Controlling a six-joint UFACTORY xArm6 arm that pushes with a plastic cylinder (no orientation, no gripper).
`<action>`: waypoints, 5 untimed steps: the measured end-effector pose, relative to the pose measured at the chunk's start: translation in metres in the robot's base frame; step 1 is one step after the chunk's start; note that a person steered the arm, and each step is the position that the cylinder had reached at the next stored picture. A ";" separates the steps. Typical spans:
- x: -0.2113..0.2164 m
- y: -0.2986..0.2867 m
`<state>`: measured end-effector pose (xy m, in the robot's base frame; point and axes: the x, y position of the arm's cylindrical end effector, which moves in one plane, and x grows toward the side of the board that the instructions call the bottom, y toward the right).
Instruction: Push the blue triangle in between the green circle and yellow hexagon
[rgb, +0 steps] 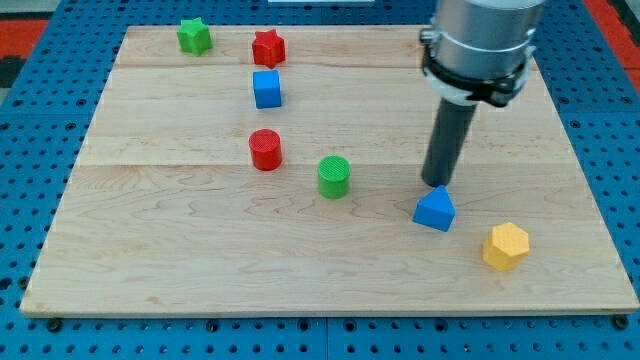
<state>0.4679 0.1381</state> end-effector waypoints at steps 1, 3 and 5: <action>0.007 0.025; 0.022 -0.008; -0.015 0.023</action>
